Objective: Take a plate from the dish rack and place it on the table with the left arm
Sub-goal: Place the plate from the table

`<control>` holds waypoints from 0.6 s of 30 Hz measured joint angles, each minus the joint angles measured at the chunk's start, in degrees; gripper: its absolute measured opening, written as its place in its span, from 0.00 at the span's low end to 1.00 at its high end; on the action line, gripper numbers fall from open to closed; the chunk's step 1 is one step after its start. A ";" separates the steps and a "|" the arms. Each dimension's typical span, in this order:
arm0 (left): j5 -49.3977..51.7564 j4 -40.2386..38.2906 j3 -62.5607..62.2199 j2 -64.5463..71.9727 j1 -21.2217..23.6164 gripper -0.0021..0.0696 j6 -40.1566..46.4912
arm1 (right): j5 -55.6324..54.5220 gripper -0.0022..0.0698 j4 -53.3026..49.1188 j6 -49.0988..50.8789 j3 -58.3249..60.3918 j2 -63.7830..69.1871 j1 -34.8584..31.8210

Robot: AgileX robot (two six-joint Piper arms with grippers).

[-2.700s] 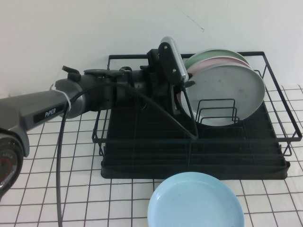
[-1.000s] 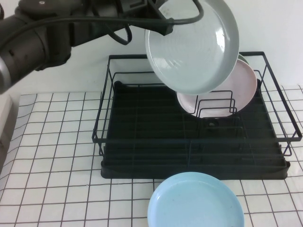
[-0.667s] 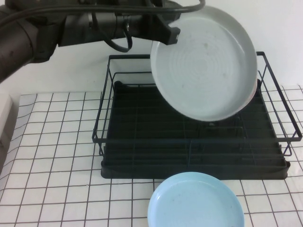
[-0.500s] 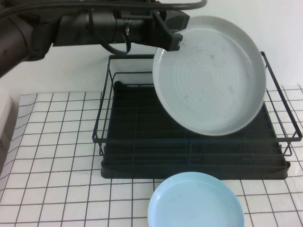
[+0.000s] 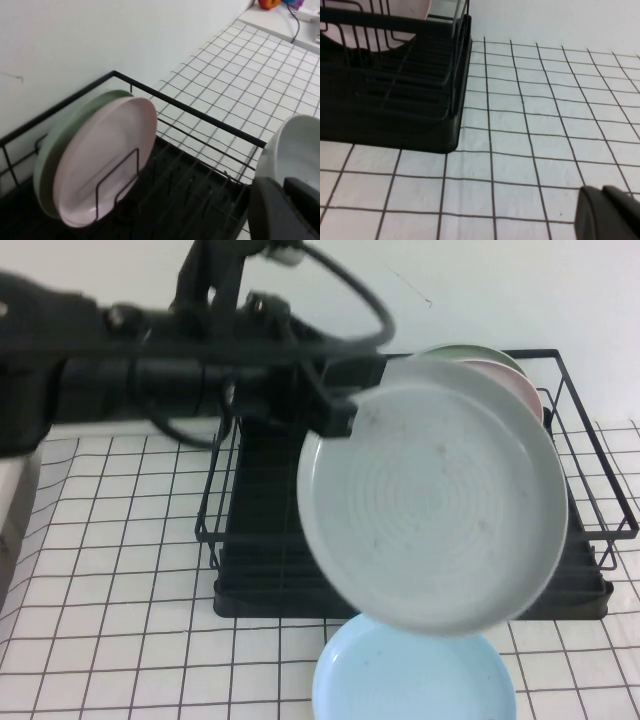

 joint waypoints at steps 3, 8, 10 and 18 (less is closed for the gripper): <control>-0.52 -6.85 7.41 -3.49 0.00 0.03 6.36 | 0.00 0.03 0.00 0.00 0.00 0.00 0.00; -3.72 -22.04 19.16 -8.60 0.00 0.03 20.11 | 0.00 0.03 0.00 0.00 0.00 0.00 0.00; -4.77 -26.99 23.31 -9.75 0.00 0.03 26.66 | 0.00 0.03 0.00 0.00 0.00 0.00 0.00; -8.34 -30.08 34.33 -10.51 0.00 0.03 33.90 | 0.00 0.03 0.00 0.00 0.00 0.00 0.00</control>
